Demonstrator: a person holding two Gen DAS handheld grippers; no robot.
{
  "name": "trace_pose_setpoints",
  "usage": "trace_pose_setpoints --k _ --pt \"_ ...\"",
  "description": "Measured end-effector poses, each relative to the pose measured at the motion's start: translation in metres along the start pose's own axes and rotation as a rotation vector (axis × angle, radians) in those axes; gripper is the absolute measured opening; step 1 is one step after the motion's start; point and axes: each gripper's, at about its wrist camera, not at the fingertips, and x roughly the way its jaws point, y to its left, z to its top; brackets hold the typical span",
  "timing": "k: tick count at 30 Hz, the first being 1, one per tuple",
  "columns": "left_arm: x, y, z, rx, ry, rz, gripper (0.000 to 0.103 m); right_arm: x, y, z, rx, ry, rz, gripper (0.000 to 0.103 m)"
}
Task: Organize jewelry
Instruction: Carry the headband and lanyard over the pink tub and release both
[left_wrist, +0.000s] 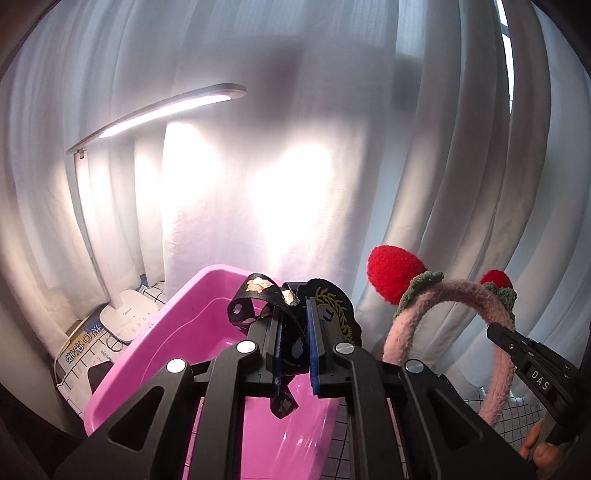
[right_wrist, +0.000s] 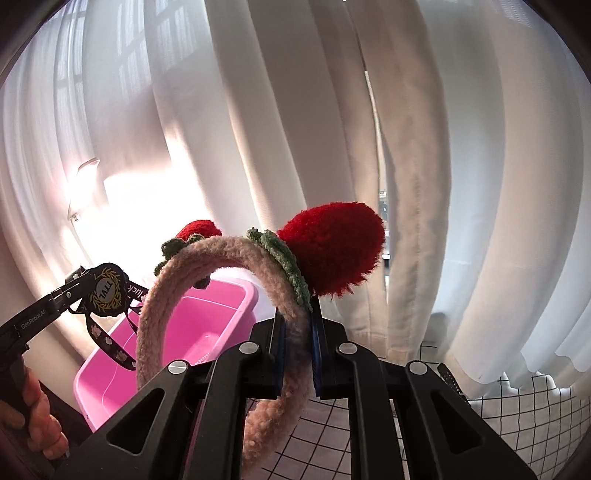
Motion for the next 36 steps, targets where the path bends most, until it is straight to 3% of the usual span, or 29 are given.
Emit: trace_pose_setpoints --k 8,17,29,30,32,33,34,36 --pt "0.024 0.07 -0.023 -0.055 0.094 0.116 0.011 0.061 0.081 0.0 -0.123 0.094 0.062 0.011" --pt "0.054 0.125 -0.045 -0.092 0.22 0.178 0.011 0.12 0.144 -0.016 -0.263 0.215 0.071 0.011" --pt "0.079 0.156 -0.063 -0.155 0.348 0.177 0.015 0.169 0.179 -0.034 -0.348 0.35 0.032 0.015" --pt "0.079 0.157 -0.063 -0.158 0.349 0.178 0.018 0.171 0.179 -0.035 -0.35 0.365 0.029 0.018" --pt "0.078 0.158 -0.063 -0.158 0.35 0.195 0.022 0.175 0.179 -0.036 -0.345 0.391 0.03 0.035" --pt "0.078 0.158 -0.063 -0.156 0.353 0.203 0.032 0.177 0.181 -0.037 -0.341 0.404 0.035 0.044" --pt "0.077 0.158 -0.063 -0.157 0.356 0.21 0.045 0.177 0.181 -0.038 -0.341 0.41 0.034 0.044" --pt "0.075 0.159 -0.062 -0.163 0.345 0.207 0.055 0.175 0.182 -0.04 -0.348 0.406 0.021 0.048"
